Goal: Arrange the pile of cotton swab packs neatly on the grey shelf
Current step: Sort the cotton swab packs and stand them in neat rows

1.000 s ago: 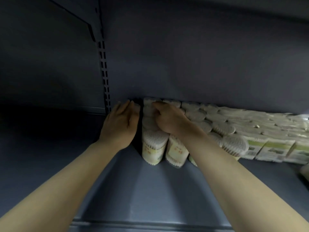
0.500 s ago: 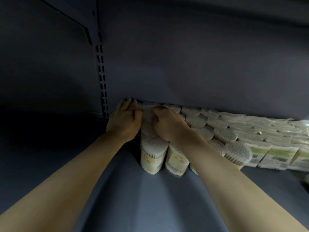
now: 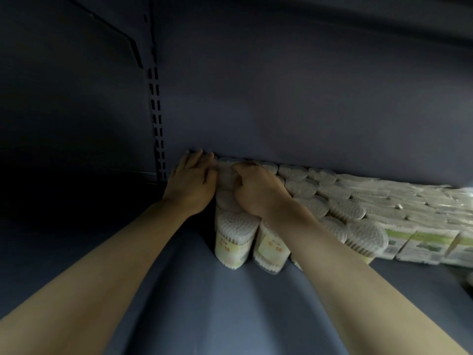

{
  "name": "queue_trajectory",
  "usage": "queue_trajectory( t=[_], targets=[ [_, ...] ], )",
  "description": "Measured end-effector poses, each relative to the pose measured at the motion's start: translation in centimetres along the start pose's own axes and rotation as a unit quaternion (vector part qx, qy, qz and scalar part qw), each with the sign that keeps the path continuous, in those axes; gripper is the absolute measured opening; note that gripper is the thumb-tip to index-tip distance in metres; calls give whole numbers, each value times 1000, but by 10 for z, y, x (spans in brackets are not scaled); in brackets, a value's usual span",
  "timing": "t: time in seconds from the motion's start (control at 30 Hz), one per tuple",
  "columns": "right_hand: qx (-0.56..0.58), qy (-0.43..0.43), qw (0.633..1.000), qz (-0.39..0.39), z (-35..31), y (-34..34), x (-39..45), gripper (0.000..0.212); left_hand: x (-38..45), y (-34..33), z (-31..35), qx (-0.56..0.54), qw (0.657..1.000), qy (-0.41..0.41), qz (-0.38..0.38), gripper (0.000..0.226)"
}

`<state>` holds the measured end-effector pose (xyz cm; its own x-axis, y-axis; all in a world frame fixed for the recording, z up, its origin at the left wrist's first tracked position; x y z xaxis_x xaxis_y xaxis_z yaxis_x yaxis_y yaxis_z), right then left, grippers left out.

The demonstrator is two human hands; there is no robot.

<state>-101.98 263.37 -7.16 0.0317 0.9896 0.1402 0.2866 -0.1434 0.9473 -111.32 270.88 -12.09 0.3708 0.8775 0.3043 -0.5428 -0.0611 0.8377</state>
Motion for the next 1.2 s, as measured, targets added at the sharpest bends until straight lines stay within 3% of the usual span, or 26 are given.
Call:
queue_trajectory(
  t=[0.17, 0.4, 0.63, 0.77, 0.93, 1.1, 1.2],
  targets=[
    [1, 17, 1000, 17, -3, 7, -4, 44, -14, 19, 21, -28, 999, -24, 27, 72],
    [54, 5, 996, 76, 6, 22, -11, 36, -42, 42, 63, -91, 989, -80, 84, 58],
    [74, -15, 993, 92, 21, 35, -36, 37, -61, 53, 67, -131, 985, -48, 97, 53],
    [82, -39, 992, 86, 32, 43, -53, 39, -73, 58, 71, -156, 982, -17, 106, 30],
    [78, -54, 992, 89, 51, 47, -79, 43, -91, 59, 98, -157, 981, -26, 110, 30],
    [43, -77, 992, 93, 77, 53, -104, 27, -111, 47, 140, -141, 983, -55, 104, 27],
    [52, -76, 991, 101, 92, 61, -123, 40, -121, 38, 169, -149, 980, -87, 96, 31]
  ],
)
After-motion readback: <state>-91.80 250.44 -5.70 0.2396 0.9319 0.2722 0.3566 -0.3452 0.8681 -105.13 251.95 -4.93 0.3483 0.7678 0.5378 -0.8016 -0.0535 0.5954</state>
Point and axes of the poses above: each hand's wrist, its own x-axis towards the middle knuckle, its own y-axis out of the back of the hand, z = x × y, the point moved 9 cm from there along x, towards the middle knuckle, and after that the axes turned 1 degree about -y, right-handed, at the moved point
